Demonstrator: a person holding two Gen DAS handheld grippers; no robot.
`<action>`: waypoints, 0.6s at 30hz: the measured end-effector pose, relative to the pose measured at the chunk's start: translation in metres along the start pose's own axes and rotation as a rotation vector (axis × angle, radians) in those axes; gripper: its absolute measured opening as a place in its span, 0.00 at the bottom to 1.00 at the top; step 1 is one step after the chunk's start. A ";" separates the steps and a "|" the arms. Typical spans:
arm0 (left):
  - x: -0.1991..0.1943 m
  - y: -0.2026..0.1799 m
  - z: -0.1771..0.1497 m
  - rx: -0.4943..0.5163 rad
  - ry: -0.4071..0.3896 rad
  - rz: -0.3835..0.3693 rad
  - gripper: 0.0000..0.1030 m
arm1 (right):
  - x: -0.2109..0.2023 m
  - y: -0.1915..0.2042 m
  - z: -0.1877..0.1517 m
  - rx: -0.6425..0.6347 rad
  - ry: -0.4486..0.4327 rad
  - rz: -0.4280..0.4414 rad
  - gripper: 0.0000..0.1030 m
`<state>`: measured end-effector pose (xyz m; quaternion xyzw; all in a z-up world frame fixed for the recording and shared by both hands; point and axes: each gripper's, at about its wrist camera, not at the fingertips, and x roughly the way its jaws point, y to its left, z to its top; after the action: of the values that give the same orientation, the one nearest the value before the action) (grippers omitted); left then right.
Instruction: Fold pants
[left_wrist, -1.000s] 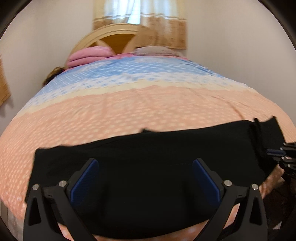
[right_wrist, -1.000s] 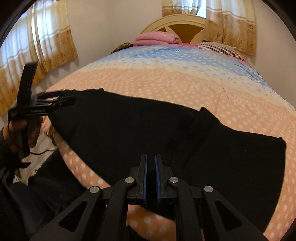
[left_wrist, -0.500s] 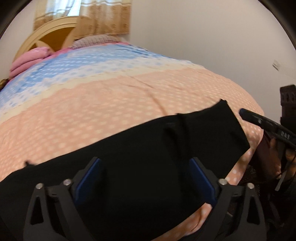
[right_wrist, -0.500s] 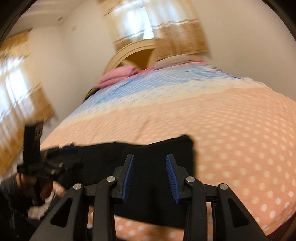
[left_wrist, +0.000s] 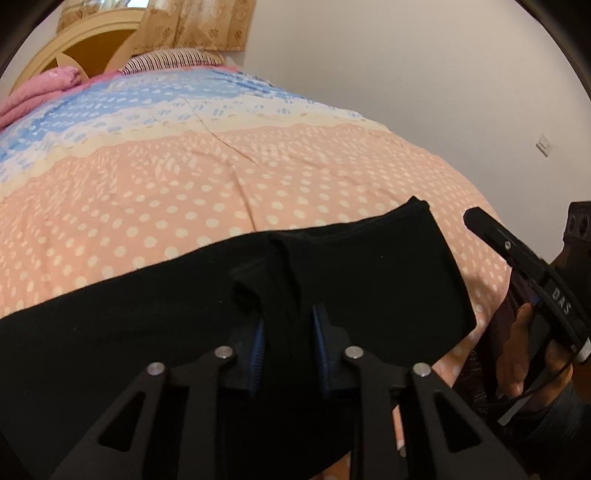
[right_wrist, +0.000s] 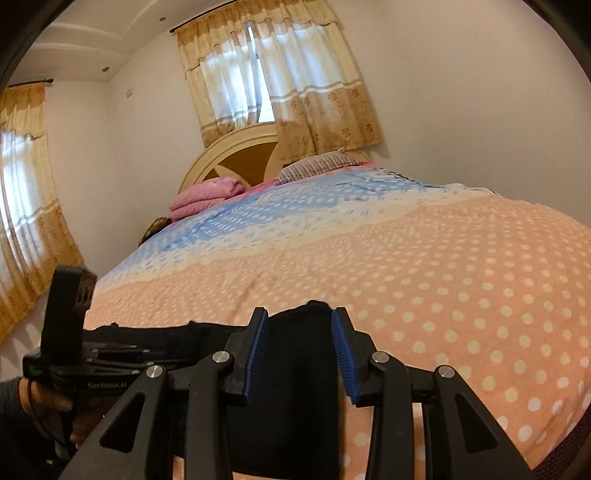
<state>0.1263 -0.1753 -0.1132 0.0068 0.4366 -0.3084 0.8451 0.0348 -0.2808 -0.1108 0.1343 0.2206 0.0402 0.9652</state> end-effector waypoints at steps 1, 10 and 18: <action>-0.003 0.001 -0.002 -0.008 -0.007 -0.007 0.14 | 0.000 -0.003 0.000 0.012 -0.004 -0.010 0.37; -0.048 0.018 0.002 -0.074 -0.078 -0.055 0.12 | -0.006 -0.018 0.000 0.068 -0.023 -0.026 0.38; -0.069 0.064 -0.006 -0.175 -0.057 0.028 0.12 | -0.005 0.002 -0.005 -0.020 -0.018 0.032 0.39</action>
<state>0.1259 -0.0865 -0.0825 -0.0697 0.4375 -0.2571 0.8589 0.0280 -0.2785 -0.1121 0.1285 0.2095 0.0569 0.9677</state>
